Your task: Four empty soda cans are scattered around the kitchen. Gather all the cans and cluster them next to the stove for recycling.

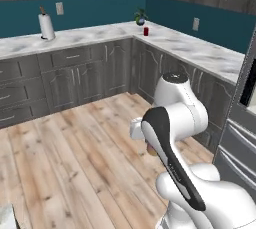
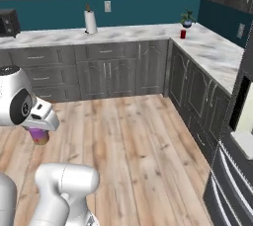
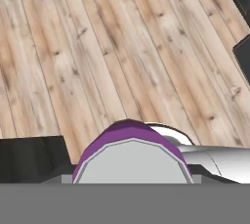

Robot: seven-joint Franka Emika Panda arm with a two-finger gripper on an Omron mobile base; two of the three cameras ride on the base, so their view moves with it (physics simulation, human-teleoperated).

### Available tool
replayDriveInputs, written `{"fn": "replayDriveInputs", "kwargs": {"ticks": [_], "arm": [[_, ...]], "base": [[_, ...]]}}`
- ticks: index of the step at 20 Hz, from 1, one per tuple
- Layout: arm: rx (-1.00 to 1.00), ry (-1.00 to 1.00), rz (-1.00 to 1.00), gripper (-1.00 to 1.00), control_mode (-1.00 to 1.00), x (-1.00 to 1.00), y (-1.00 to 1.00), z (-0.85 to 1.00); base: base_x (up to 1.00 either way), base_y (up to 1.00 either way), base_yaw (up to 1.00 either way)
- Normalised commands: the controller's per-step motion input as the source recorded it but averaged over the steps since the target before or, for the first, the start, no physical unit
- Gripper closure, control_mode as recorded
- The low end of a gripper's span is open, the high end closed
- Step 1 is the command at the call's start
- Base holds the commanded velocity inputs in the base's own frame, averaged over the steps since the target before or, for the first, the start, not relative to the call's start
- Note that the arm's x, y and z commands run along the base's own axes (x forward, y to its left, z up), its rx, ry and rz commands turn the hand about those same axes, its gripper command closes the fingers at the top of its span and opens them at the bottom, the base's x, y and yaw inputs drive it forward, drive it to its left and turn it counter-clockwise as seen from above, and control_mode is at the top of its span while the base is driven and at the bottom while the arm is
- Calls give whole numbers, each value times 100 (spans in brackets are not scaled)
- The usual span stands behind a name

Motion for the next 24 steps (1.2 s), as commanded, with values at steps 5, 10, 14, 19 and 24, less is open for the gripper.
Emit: {"fn": "replayDriveInputs", "kwargs": {"ticks": [5,10,14,19,24], "arm": [[0,0,0,100,100,0,0,0],[0,0,0,100,100,0,0,0],[0,0,0,100,100,0,0,0],[0,0,0,100,100,0,0,0],[0,0,0,100,100,0,0,0]], "base": [[100,24,0],[100,36,0],[100,37,0],[74,54,-1],[8,100,0]]}}
